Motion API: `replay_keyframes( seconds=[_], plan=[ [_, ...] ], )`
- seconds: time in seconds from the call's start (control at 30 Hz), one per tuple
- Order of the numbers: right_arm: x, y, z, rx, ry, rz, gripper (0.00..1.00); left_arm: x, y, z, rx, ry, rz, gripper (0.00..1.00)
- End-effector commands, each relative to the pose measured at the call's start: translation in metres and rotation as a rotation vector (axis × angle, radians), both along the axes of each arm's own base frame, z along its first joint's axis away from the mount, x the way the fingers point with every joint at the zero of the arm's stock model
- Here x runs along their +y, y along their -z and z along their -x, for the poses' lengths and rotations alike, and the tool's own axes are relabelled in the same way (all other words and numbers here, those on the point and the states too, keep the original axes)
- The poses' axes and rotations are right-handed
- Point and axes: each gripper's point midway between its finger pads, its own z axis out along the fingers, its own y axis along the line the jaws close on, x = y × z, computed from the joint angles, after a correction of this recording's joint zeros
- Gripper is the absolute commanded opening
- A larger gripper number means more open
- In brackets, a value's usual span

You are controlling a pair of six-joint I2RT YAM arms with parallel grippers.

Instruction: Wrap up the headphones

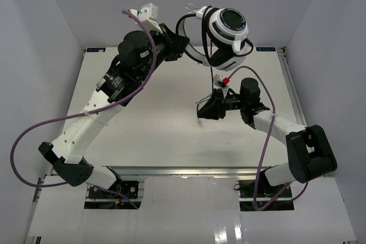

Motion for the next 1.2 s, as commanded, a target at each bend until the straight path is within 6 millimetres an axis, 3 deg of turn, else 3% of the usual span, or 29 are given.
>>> replay_keyframes(
  seconds=[0.0, 0.2, 0.27, 0.37, 0.43, 0.5, 0.57, 0.77, 0.83, 0.93, 1.03, 1.17],
  plan=[
    [-0.003, -0.016, 0.021, -0.094, -0.038, -0.043, 0.28, 0.057, -0.076, -0.013, -0.148, -0.235, 0.165, 0.00],
    [-0.009, -0.010, 0.035, -0.117, -0.025, -0.028, 0.28, 0.109, -0.062, -0.052, -0.115, -0.391, 0.166, 0.00],
    [-0.011, -0.008, 0.037, -0.116, -0.013, -0.014, 0.25, 0.126, -0.043, -0.070, -0.083, -0.446, 0.136, 0.00],
    [-0.012, -0.011, 0.033, -0.155, 0.023, 0.008, 0.12, 0.139, -0.015, -0.088, -0.044, -0.504, 0.057, 0.00],
    [-0.014, -0.007, 0.028, -0.169, 0.077, 0.089, 0.08, 0.146, 0.019, -0.106, 0.005, -0.539, -0.022, 0.00],
    [-0.012, -0.022, 0.014, -0.345, 0.137, 0.178, 0.08, 0.150, 0.062, -0.121, 0.062, -0.548, -0.123, 0.00],
    [-0.016, -0.024, 0.016, -0.393, 0.153, 0.273, 0.08, 0.149, 0.100, -0.132, 0.117, -0.546, -0.189, 0.00],
    [-0.022, -0.100, -0.007, -0.626, 0.247, 0.333, 0.08, 0.144, 0.219, -0.140, 0.278, -0.520, -0.329, 0.00],
    [-0.021, -0.126, -0.021, -0.691, 0.290, 0.325, 0.08, 0.136, 0.248, -0.140, 0.328, -0.474, -0.348, 0.00],
    [-0.017, -0.146, -0.036, -0.729, 0.325, 0.321, 0.08, 0.123, 0.296, -0.130, 0.404, -0.424, -0.401, 0.00],
    [-0.017, -0.167, -0.051, -0.771, 0.378, 0.316, 0.08, 0.104, 0.327, -0.120, 0.434, -0.347, -0.458, 0.00],
    [-0.021, -0.156, -0.082, -0.795, 0.465, 0.393, 0.08, 0.069, 0.342, -0.093, 0.426, -0.197, -0.517, 0.00]
  ],
)
